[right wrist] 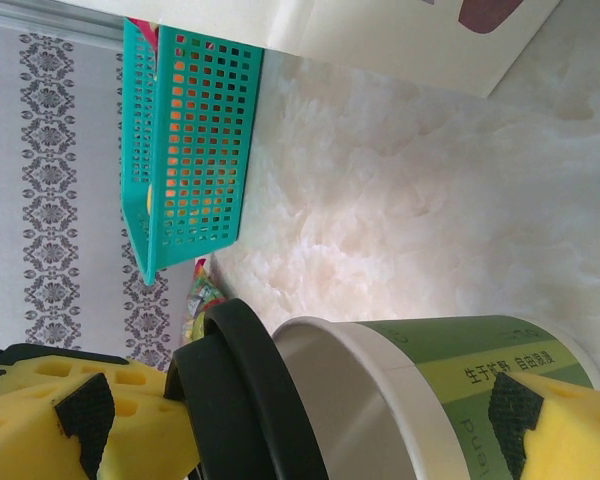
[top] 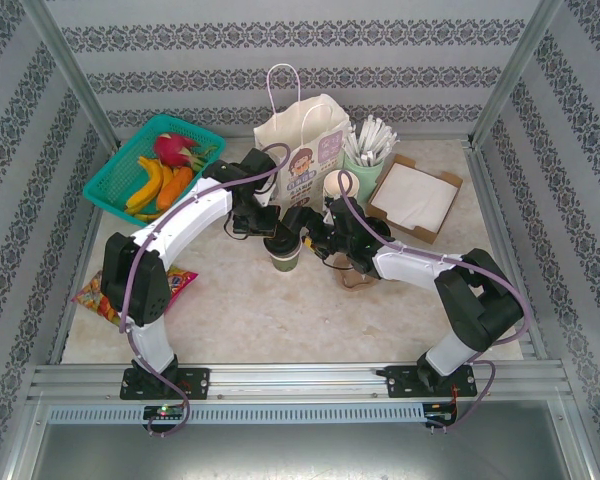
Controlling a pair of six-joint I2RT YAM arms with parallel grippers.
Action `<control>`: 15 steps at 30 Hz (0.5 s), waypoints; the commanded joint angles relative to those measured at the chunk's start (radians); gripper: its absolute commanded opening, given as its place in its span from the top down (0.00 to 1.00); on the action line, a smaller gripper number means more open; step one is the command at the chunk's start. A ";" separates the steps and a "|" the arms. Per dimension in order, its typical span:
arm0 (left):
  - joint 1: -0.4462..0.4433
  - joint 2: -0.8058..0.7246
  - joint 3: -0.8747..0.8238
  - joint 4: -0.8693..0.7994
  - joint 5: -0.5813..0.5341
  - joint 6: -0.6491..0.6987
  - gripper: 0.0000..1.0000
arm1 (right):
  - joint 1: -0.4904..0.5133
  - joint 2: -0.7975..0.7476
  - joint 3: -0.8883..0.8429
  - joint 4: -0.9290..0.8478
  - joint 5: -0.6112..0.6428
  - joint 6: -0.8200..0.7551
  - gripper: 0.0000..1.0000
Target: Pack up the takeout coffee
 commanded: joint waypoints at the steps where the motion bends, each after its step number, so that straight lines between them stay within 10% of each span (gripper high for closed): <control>1: -0.016 0.015 -0.013 0.010 0.008 0.006 1.00 | 0.013 -0.018 -0.008 0.020 0.015 0.012 0.02; 15: -0.024 0.047 -0.044 0.029 0.012 0.007 1.00 | 0.014 -0.008 -0.002 0.035 -0.006 0.012 0.02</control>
